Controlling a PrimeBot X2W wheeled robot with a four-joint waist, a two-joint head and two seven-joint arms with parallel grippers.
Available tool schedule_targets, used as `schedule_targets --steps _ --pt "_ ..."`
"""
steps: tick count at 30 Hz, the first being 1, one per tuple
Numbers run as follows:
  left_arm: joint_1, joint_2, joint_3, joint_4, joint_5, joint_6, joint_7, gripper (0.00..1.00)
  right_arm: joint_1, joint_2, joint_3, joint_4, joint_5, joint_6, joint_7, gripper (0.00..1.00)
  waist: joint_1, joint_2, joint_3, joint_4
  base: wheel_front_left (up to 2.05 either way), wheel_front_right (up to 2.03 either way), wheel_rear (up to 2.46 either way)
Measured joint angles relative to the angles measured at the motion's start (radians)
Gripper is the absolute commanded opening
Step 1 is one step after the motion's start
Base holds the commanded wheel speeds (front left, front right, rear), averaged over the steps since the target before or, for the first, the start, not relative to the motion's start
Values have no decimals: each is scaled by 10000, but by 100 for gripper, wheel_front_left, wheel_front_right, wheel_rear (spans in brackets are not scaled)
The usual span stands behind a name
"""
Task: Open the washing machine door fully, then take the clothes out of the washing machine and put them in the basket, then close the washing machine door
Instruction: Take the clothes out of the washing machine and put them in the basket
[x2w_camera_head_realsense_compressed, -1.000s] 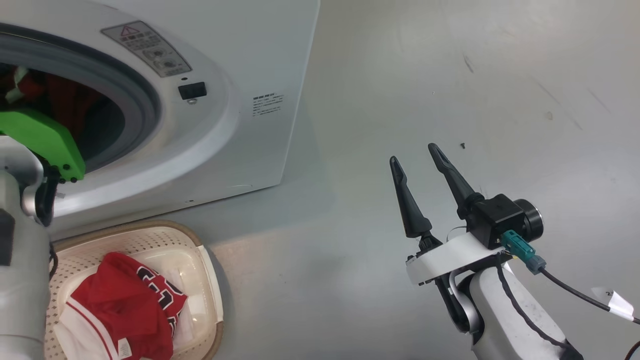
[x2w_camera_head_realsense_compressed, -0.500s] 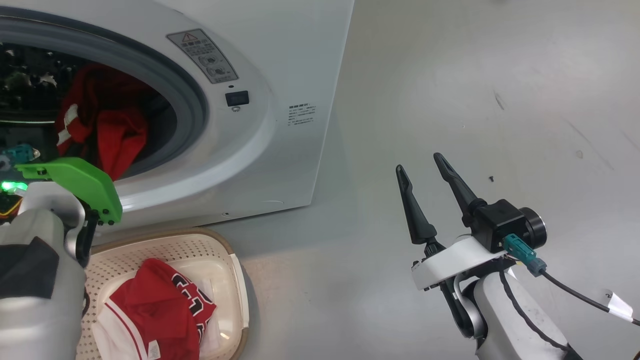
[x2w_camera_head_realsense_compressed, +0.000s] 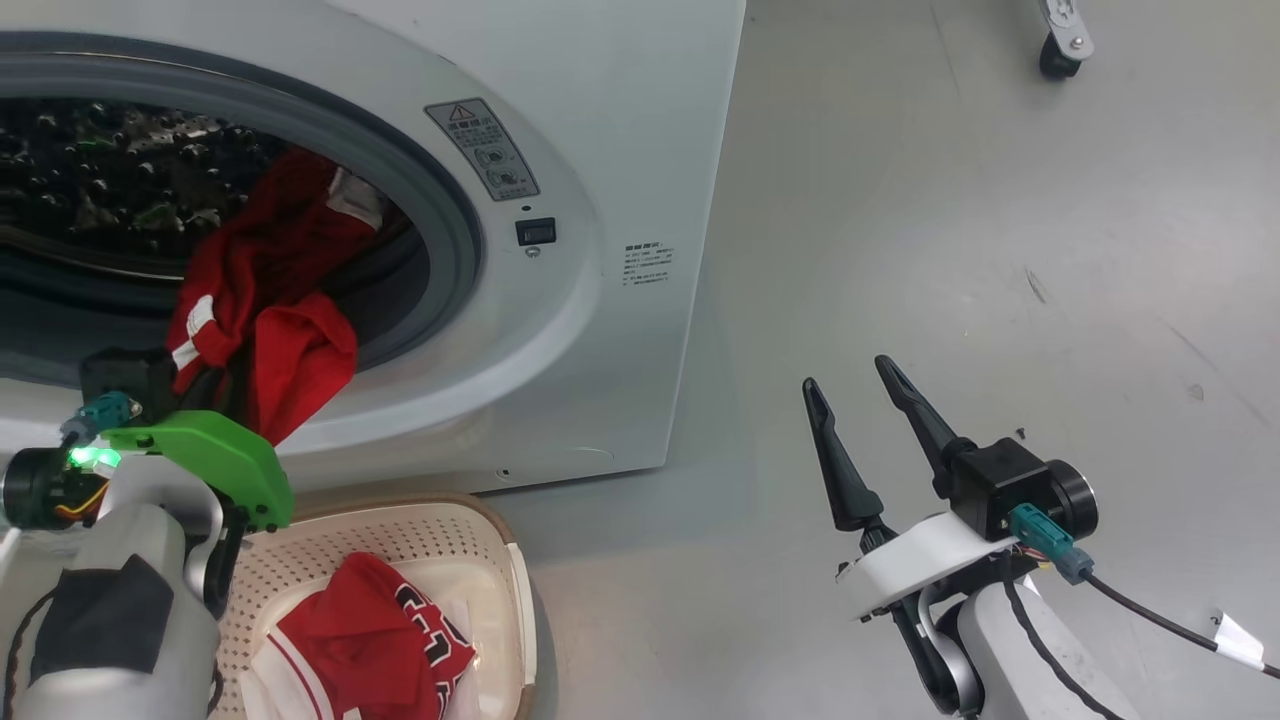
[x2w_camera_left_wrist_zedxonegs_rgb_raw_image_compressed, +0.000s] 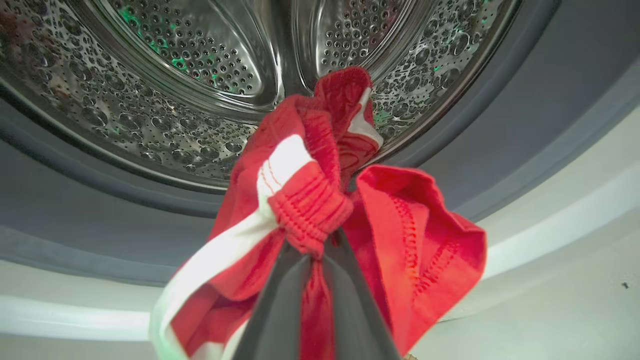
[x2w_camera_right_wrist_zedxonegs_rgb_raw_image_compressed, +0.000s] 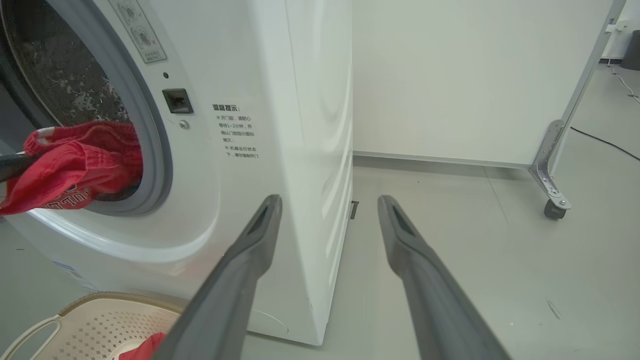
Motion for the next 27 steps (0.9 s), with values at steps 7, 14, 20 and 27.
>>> schedule_targets --steps 7,14,20,27 --pt "388 36 -17 -642 -63 -2 -706 0 63 0 -77 -13 0 84 0 100 0 0 -266 209 0 0 0" --pt "783 59 -102 -1430 -56 -4 -1047 0 227 -2 -261 -15 0 86 0 100 0 0 -353 310 0 0 0" --pt "1159 73 -19 -2096 -58 -6 -1127 0 227 -2 -387 -25 -4 115 0 100 0 0 -437 398 0 0 0" --pt "1650 123 359 -3037 -69 -6 -1141 0 289 -10 -453 -25 -81 174 0 100 0 0 -542 511 0 0 0"
